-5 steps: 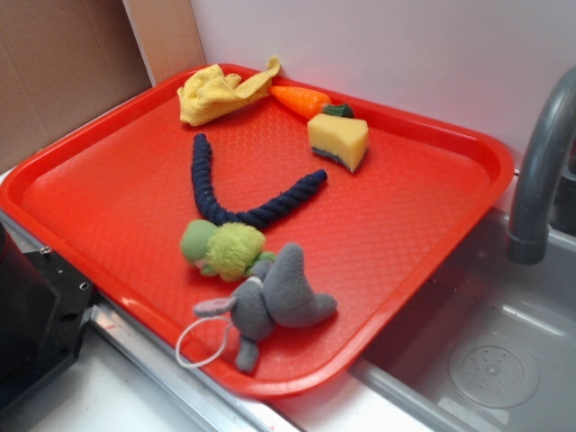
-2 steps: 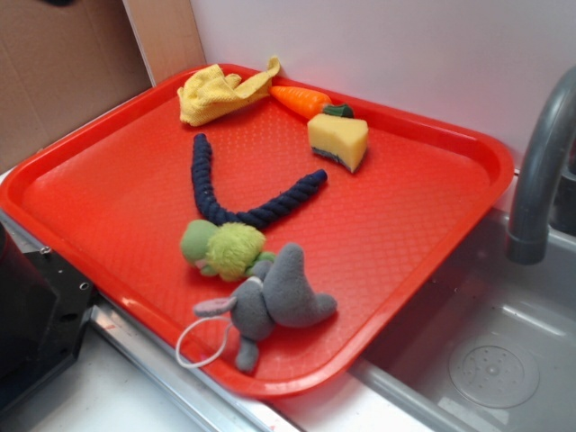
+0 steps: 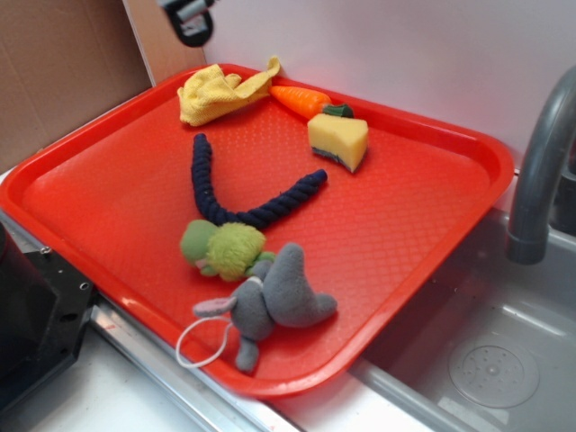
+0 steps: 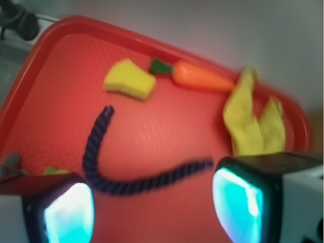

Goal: Grab the green sponge.

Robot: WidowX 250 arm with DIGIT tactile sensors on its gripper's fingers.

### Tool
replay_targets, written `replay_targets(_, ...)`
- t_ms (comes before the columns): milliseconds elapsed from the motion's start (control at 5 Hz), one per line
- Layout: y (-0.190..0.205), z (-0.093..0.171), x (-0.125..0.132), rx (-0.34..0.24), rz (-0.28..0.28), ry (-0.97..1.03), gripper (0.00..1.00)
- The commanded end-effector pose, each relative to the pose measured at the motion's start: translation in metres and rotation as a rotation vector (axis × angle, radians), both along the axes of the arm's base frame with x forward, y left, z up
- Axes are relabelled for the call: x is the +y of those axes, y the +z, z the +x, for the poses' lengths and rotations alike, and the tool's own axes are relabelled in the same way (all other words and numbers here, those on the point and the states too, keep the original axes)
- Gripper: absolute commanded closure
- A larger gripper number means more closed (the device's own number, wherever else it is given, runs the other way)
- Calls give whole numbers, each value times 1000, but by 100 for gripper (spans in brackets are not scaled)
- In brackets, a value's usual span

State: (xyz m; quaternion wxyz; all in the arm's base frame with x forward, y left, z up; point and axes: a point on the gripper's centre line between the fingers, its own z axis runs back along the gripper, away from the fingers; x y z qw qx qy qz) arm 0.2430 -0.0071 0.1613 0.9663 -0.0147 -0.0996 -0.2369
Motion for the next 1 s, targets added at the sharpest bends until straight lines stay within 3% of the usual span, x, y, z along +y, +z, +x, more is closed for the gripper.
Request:
replay_targets(0, 17, 7, -8, -63, 1, -3, 0)
replay_targets(200, 17, 7, -8, -63, 1, -3, 0)
replay_targets(400, -27, 38, -20, -22, 1, -205, 0)
replay_targets(600, -64, 67, -46, -8, 66, -349, 0)
replay_targets(800, -89, 79, -64, -5, 100, -455, 0)
